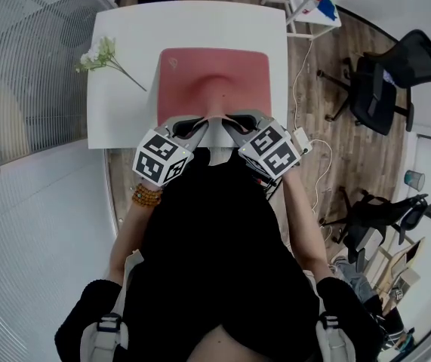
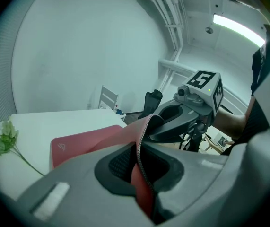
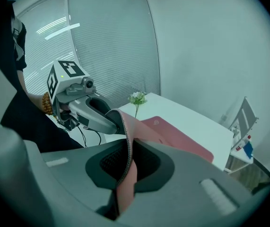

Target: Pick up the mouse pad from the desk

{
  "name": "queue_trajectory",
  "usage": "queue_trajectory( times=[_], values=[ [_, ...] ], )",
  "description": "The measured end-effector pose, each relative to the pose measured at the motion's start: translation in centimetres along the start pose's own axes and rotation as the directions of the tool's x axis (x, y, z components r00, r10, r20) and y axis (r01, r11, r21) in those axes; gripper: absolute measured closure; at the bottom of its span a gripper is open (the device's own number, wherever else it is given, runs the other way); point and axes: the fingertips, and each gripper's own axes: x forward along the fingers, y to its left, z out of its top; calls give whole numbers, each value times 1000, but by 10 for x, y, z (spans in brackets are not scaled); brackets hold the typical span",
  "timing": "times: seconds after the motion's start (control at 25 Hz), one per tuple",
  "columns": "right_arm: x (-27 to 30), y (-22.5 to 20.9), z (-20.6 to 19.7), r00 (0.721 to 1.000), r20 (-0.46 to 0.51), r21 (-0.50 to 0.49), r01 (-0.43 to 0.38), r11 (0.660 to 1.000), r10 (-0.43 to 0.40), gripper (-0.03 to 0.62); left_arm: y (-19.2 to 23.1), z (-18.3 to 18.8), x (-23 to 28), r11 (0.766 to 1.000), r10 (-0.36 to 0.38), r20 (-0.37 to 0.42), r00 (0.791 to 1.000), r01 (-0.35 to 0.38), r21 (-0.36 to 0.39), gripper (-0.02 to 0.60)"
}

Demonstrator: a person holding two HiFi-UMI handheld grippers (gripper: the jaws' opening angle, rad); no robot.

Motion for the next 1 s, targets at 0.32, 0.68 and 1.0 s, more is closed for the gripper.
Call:
queue_trajectory(
  times=[0.32, 0.68, 1.0],
  values=[
    [-14, 6, 13, 997, 73, 39, -19, 999, 16, 552, -4, 20, -13, 1000, 13, 58, 998, -14, 16, 560],
    [-43, 8, 49, 985, 173, 16, -7, 1000, 4, 551, -9, 59, -36, 999, 16, 184, 983, -21, 24, 560],
    [-65, 1, 81, 970, 242, -21, 20, 1000, -14, 552, -19, 93, -47, 998, -8, 264, 964, -7, 54, 560]
  ],
)
